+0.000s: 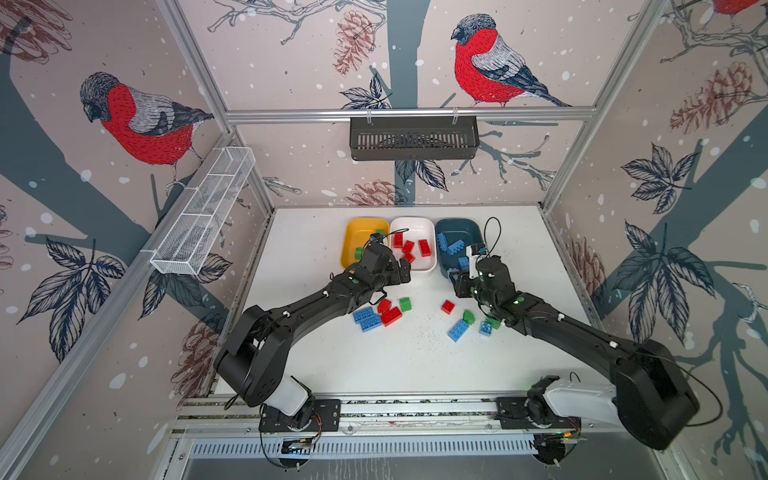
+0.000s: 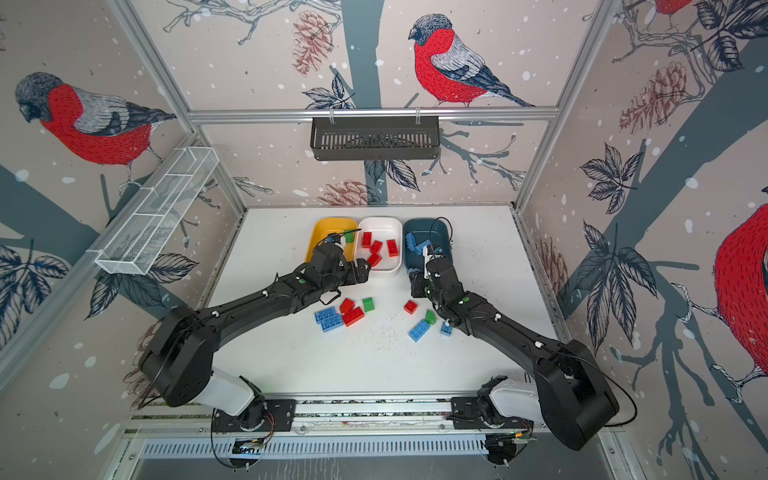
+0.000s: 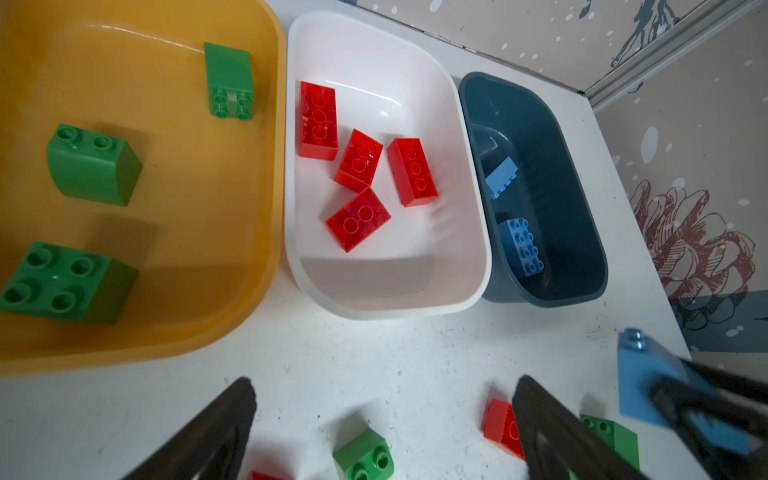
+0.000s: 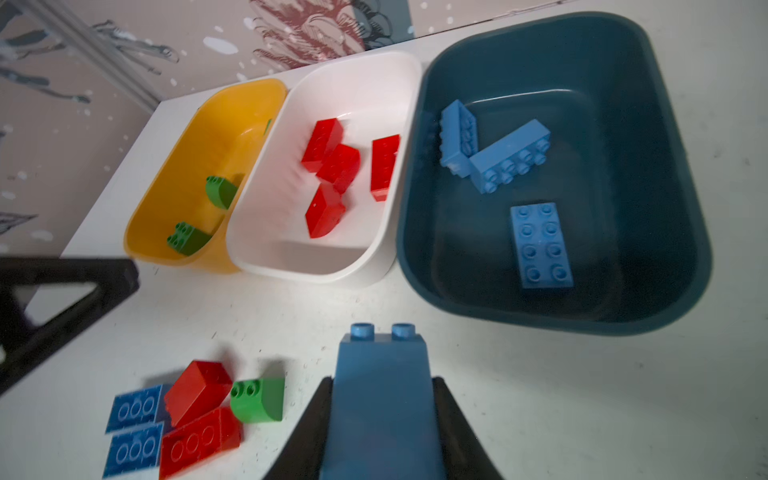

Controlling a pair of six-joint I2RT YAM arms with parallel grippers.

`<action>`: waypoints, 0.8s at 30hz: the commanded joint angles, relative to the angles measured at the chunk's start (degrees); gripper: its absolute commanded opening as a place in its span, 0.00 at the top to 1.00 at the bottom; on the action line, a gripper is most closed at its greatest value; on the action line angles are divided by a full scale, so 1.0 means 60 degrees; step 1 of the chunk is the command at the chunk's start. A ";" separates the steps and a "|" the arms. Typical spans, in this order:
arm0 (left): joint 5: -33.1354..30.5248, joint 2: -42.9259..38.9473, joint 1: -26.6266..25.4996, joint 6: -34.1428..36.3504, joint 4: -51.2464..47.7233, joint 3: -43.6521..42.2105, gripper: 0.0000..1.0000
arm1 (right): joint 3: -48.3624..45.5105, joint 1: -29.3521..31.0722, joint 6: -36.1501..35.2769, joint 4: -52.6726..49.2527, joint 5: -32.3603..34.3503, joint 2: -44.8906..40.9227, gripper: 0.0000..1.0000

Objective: Sort the legos into containers by color
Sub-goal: 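Drop the blue brick into the teal bin with the right gripper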

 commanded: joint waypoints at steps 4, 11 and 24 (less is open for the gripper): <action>-0.1123 0.0158 -0.0649 -0.0612 -0.0952 0.0128 0.04 | 0.0551 -0.1071 0.0316 0.0041 -0.0604 0.0813 0.66; -0.1447 0.0618 -0.1231 -0.0724 -0.1451 0.0359 0.08 | 0.1603 -0.1695 -0.0180 -0.0323 -0.0314 0.1982 0.65; -0.2478 0.0853 -0.1981 -0.0984 -0.2149 0.0358 0.09 | 0.3675 -0.1718 -0.0561 -0.1899 0.0688 0.3585 0.47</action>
